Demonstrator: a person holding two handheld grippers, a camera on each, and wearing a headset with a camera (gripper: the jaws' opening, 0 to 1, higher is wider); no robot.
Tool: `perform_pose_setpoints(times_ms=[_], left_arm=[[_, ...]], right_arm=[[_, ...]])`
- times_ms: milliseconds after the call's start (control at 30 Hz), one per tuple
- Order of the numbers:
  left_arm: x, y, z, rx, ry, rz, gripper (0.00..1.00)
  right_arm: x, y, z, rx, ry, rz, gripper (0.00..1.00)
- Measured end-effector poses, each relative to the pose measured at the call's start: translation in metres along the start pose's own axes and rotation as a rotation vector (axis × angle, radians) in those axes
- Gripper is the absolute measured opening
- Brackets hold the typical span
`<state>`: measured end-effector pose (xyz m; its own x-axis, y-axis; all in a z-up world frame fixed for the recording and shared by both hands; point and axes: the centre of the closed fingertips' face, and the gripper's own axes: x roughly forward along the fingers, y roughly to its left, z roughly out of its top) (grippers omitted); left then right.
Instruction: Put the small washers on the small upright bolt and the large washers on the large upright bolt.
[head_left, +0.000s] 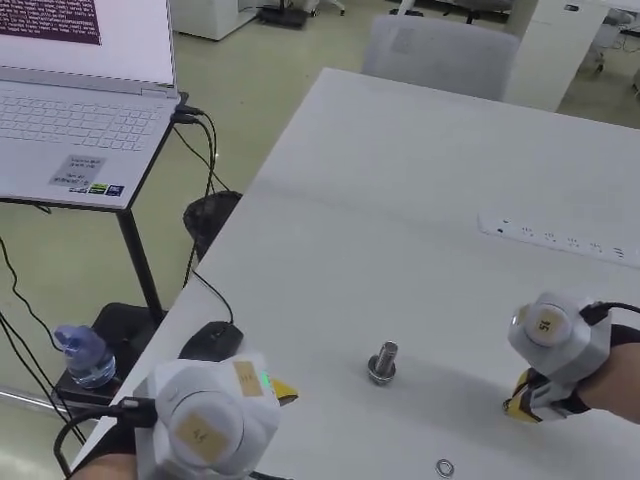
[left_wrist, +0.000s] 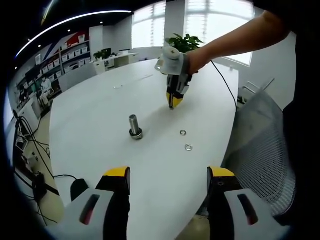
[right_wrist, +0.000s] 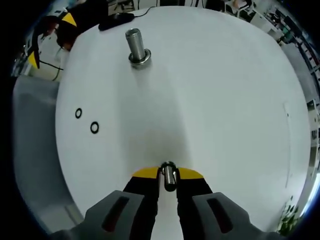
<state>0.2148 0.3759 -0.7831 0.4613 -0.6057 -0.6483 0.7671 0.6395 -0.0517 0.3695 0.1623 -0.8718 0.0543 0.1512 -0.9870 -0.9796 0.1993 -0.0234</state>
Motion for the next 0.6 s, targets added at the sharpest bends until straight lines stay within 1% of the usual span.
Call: perform_pose_setpoints(times_ms=[100, 167, 467, 600], left_arm=[[0.0, -0.0008, -0.0014, 0.0, 0.003, -0.004, 0.61], [-0.0001, -0.0013, -0.0011, 0.0, 0.001, -0.004, 0.61], [-0.0005, -0.0021, -0.0006, -0.003, -0.001, -0.003, 0.6], [-0.0009, -0.0029, -0.0006, -0.002, -0.003, -0.004, 0.6]], right_arm=[[-0.0002, -0.0009, 0.0007, -0.007, 0.0, -0.007, 0.14], [-0.0002, -0.002, 0.0014, -0.008, -0.004, -0.013, 0.16], [-0.0001, -0.0028, -0.0014, -0.011, 0.003, -0.011, 0.19], [-0.0026, -0.002, 0.0005, -0.016, -0.003, -0.01, 0.19]])
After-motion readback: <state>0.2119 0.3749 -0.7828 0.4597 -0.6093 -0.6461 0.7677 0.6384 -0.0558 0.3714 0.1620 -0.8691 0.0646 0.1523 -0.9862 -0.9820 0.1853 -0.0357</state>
